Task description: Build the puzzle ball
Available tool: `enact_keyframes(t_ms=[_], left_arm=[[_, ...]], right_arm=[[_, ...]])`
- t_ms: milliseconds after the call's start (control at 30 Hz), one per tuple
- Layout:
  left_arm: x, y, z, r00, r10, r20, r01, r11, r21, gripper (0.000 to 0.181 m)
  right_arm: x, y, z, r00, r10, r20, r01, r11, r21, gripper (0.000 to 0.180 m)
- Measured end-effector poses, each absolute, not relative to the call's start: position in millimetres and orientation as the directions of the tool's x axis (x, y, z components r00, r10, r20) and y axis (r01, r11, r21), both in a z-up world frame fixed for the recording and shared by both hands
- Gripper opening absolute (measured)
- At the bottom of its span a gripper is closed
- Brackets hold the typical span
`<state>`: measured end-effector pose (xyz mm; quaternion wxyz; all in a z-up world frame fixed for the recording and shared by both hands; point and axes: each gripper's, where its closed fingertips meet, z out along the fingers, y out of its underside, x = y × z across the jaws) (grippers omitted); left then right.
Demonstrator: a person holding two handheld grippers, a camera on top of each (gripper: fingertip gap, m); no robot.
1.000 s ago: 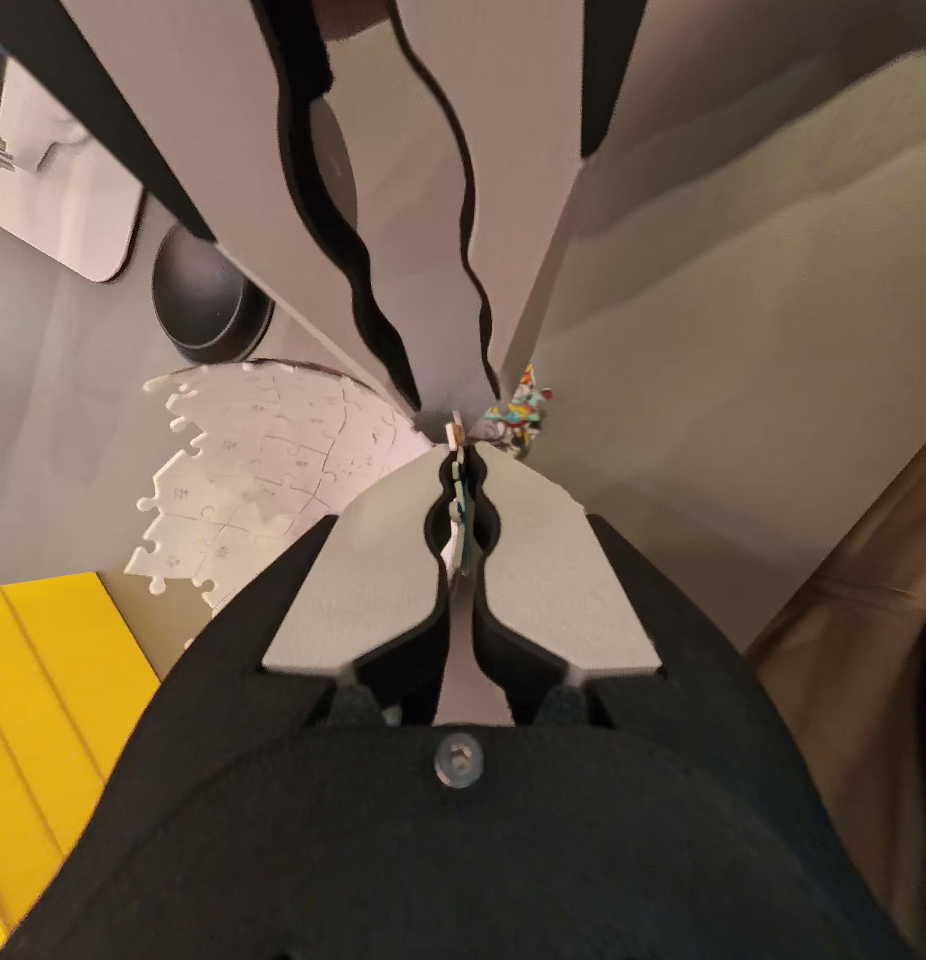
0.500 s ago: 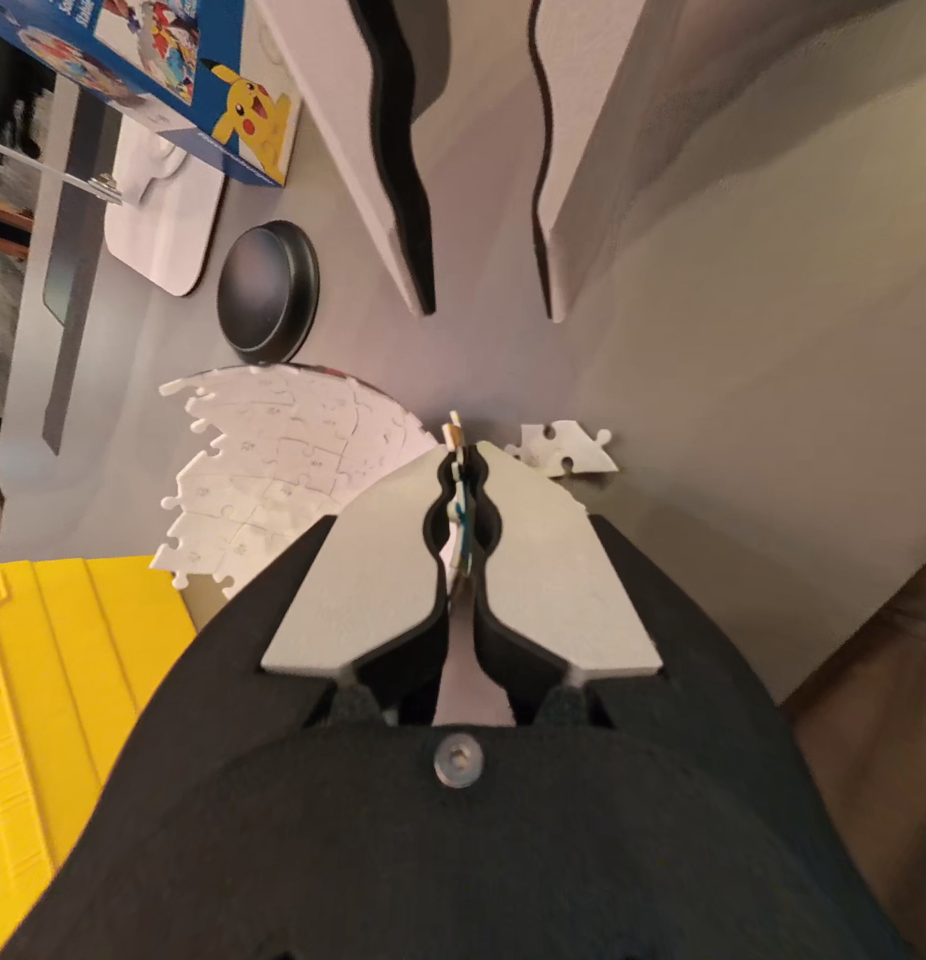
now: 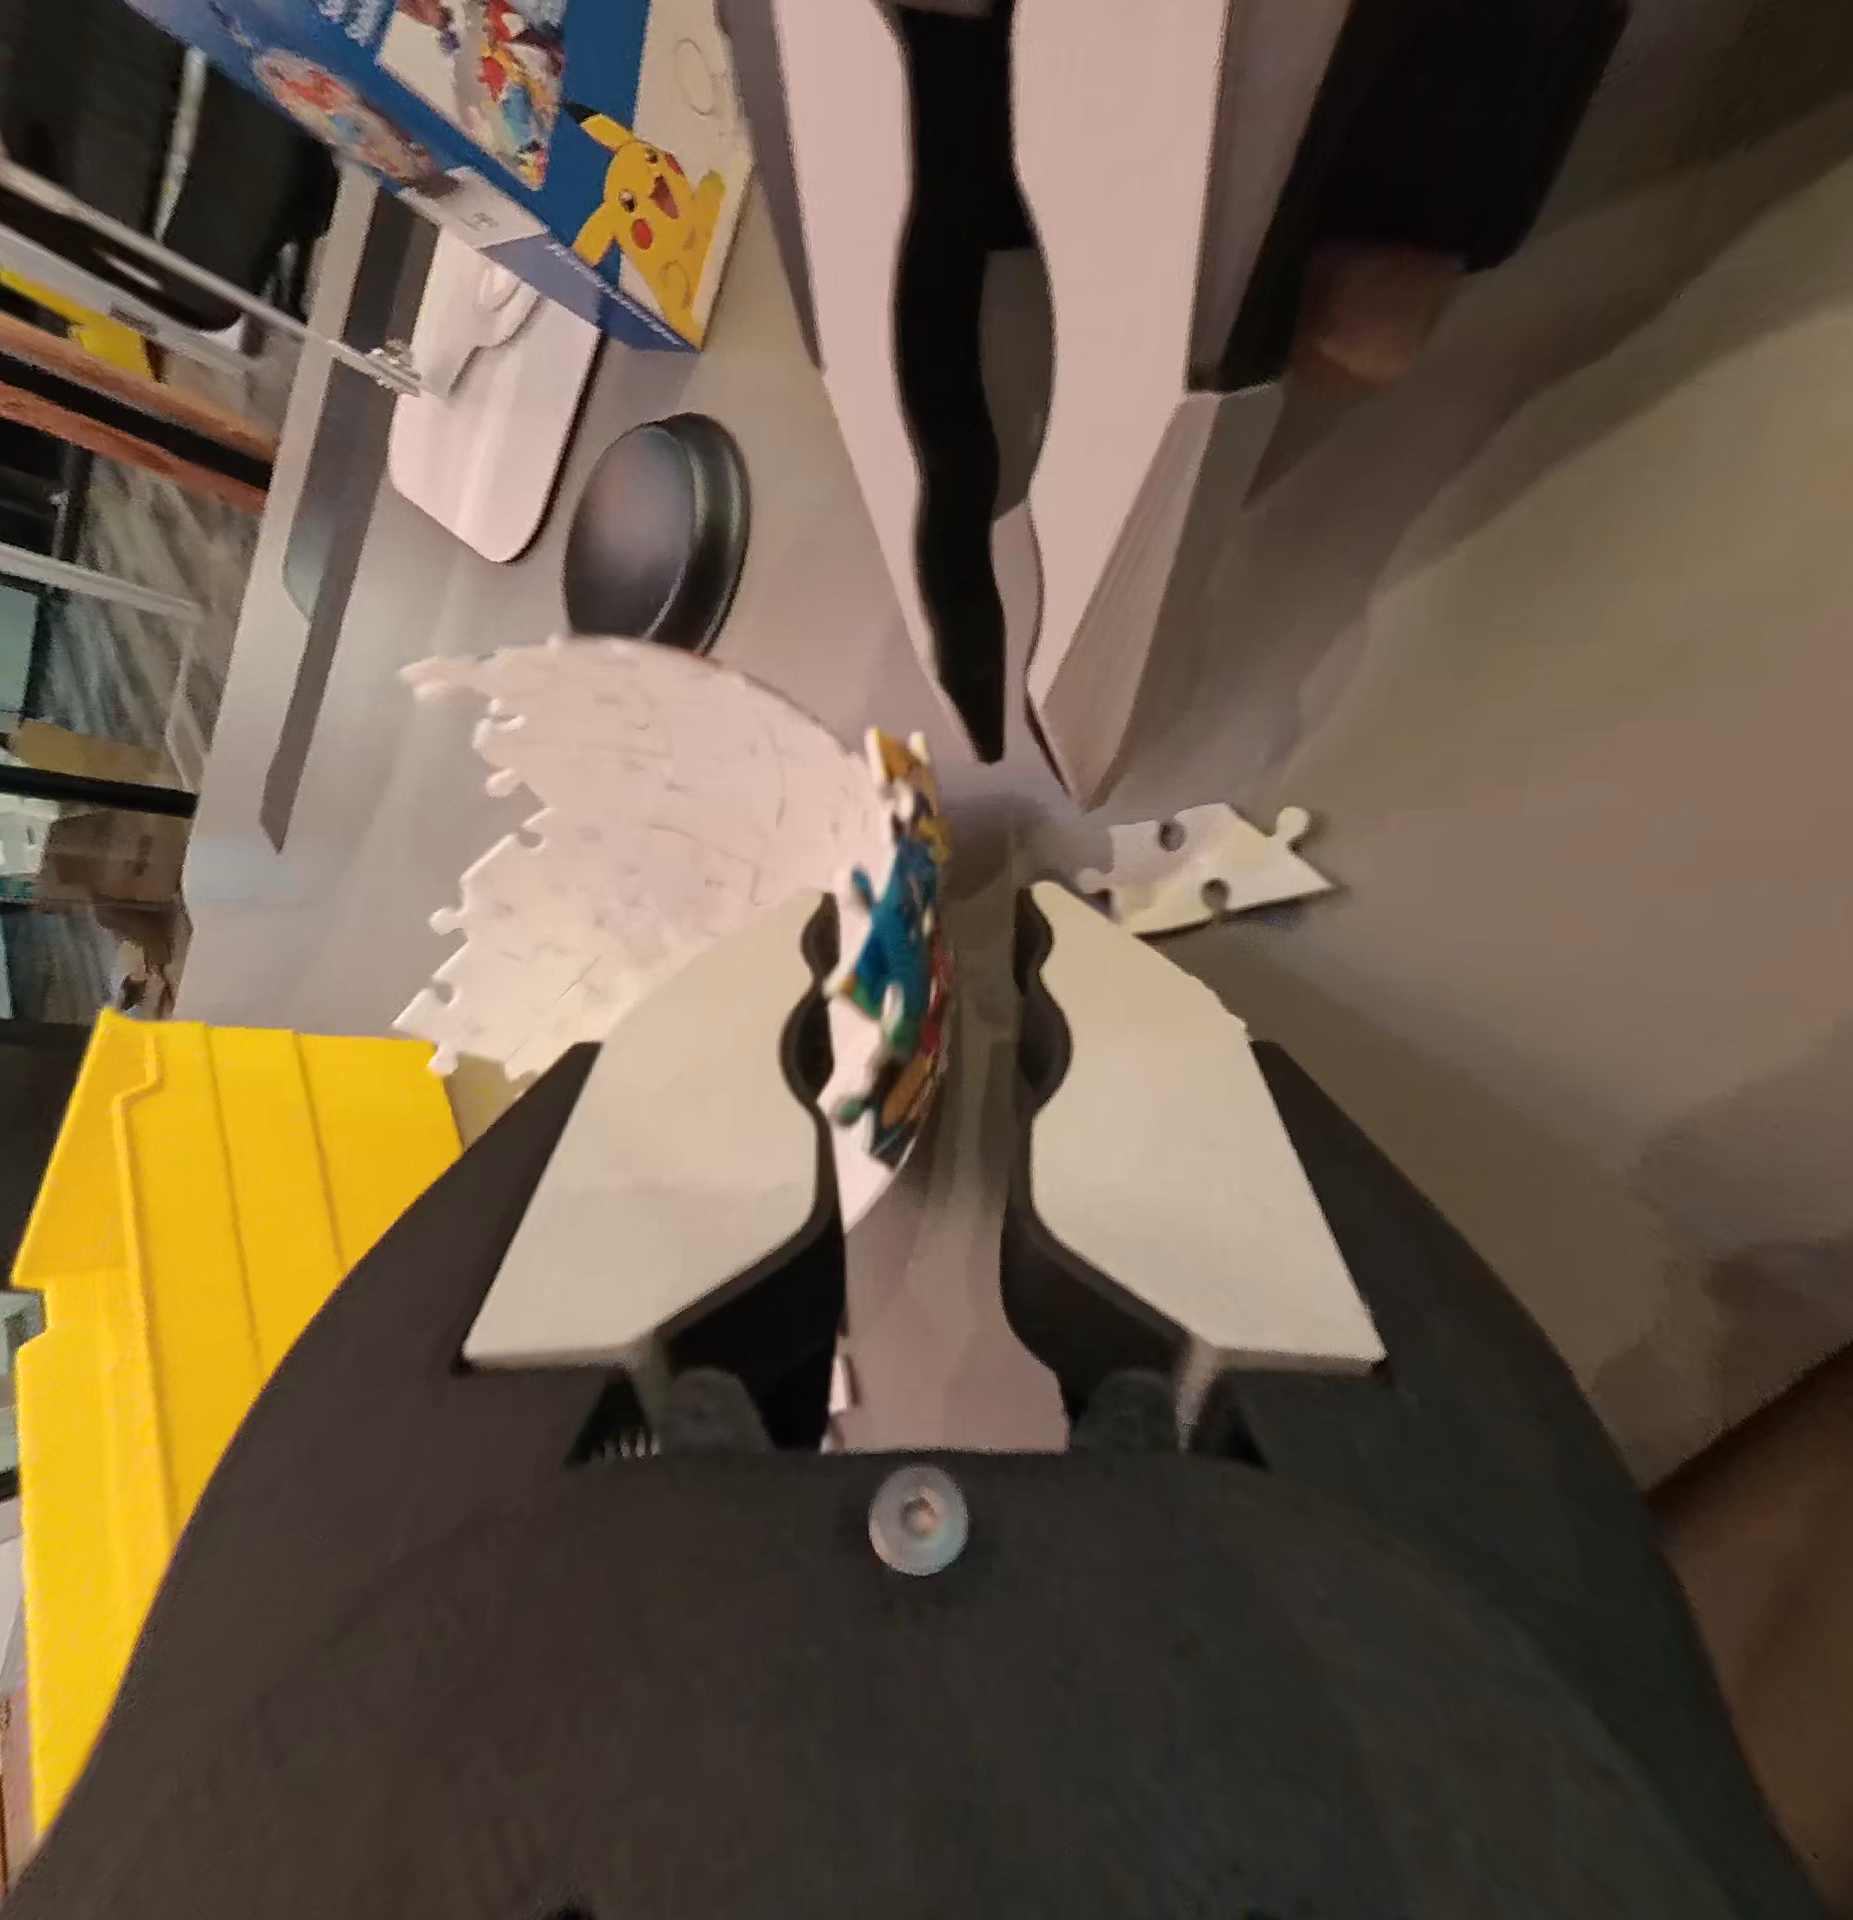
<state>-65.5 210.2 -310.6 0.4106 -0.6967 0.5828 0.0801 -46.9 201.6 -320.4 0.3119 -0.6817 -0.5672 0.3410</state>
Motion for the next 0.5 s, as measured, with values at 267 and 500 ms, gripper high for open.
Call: enact_keyframes(t_ms=[267,500], left_arm=[[-65.9,210.9,-309.4,0.331,-0.765,-0.553,-0.86,-0.003,-0.511,0.019],[-64.8,211.6,-311.4,0.34,-0.771,-0.539,-0.846,0.0,-0.534,0.007]], right_arm=[[-52.4,204.7,-321.6,0.143,0.978,-0.153,0.545,-0.207,-0.812,0.018],[-54.2,203.1,-320.0,0.155,0.968,-0.196,0.535,-0.249,-0.808,0.014]])
